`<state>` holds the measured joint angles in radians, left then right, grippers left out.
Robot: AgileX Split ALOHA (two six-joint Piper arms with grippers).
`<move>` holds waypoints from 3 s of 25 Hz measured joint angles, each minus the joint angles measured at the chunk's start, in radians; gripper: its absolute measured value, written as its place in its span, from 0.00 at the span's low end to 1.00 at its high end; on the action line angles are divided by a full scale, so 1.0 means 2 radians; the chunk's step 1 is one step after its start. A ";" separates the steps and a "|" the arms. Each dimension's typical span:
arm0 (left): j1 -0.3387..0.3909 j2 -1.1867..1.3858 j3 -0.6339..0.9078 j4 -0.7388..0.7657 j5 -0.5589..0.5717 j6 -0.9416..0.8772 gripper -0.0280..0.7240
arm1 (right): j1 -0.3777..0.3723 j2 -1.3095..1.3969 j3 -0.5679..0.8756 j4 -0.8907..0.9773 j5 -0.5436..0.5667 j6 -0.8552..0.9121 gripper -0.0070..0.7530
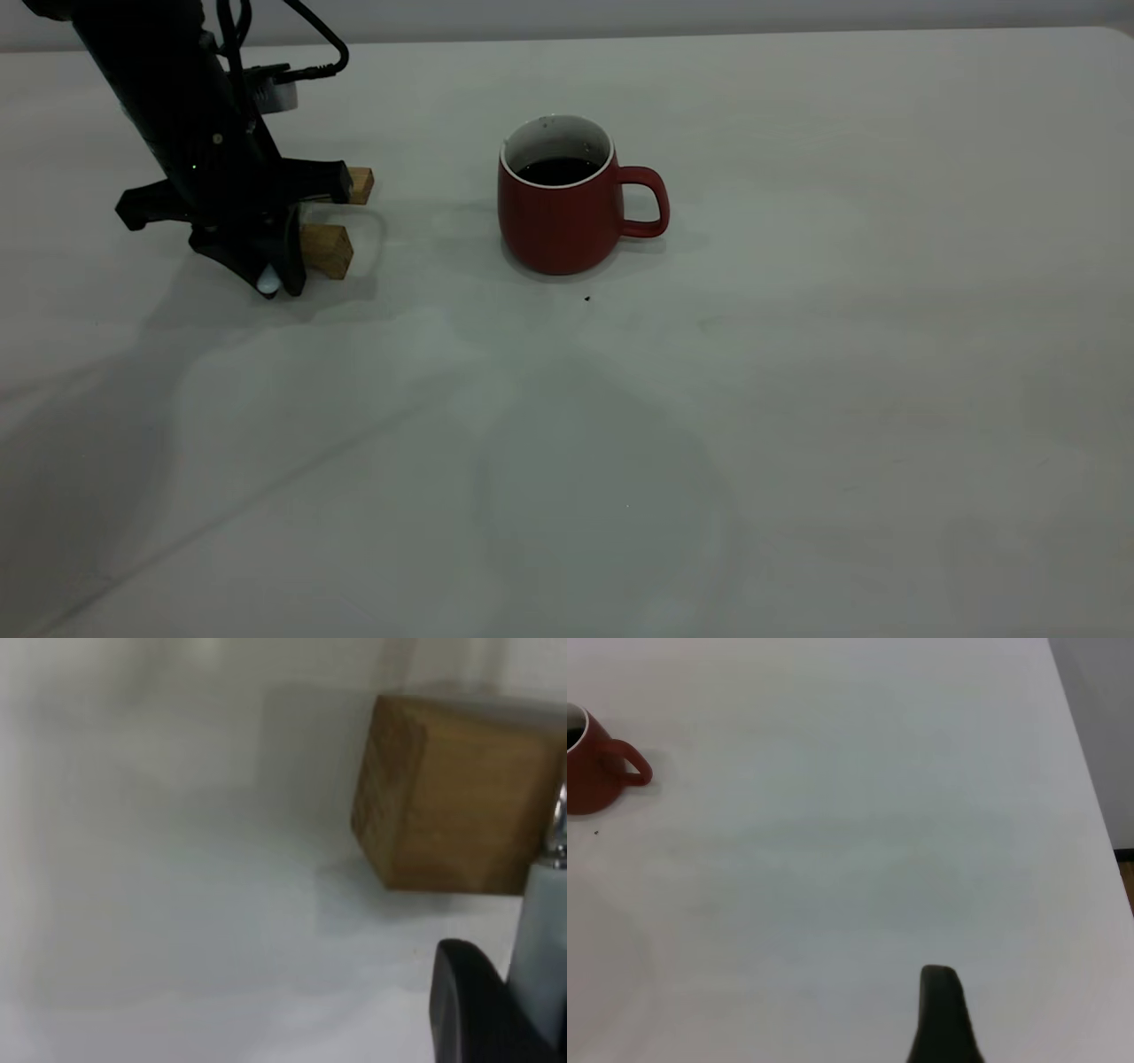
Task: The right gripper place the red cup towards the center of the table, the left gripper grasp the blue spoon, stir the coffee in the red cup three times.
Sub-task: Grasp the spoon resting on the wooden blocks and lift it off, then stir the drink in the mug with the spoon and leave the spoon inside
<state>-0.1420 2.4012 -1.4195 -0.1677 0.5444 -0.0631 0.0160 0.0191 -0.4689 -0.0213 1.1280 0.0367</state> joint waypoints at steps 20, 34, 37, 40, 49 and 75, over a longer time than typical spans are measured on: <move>0.000 -0.126 0.000 -0.476 0.138 -0.003 0.24 | 0.000 0.000 0.000 0.000 0.000 0.000 0.77; -0.007 -0.126 0.000 -0.698 0.210 -0.135 0.24 | 0.000 0.000 0.000 0.000 0.000 0.000 0.77; -0.023 -0.126 0.000 -0.725 0.171 -0.202 0.24 | 0.000 0.000 0.000 0.000 0.000 0.000 0.77; -0.034 -0.126 0.000 -0.742 0.143 -0.268 0.24 | 0.000 0.000 0.000 0.000 0.000 0.000 0.77; -0.043 -0.101 0.000 -0.765 0.100 -0.368 0.24 | 0.000 0.000 0.000 0.000 0.000 0.000 0.77; -0.079 0.038 -0.081 -0.749 0.109 -0.418 0.24 | 0.000 0.000 0.000 0.000 0.000 0.000 0.77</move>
<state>-0.3009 2.4764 -1.5824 -1.6659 0.7625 -0.8984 0.0160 0.0191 -0.4689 -0.0213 1.1280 0.0367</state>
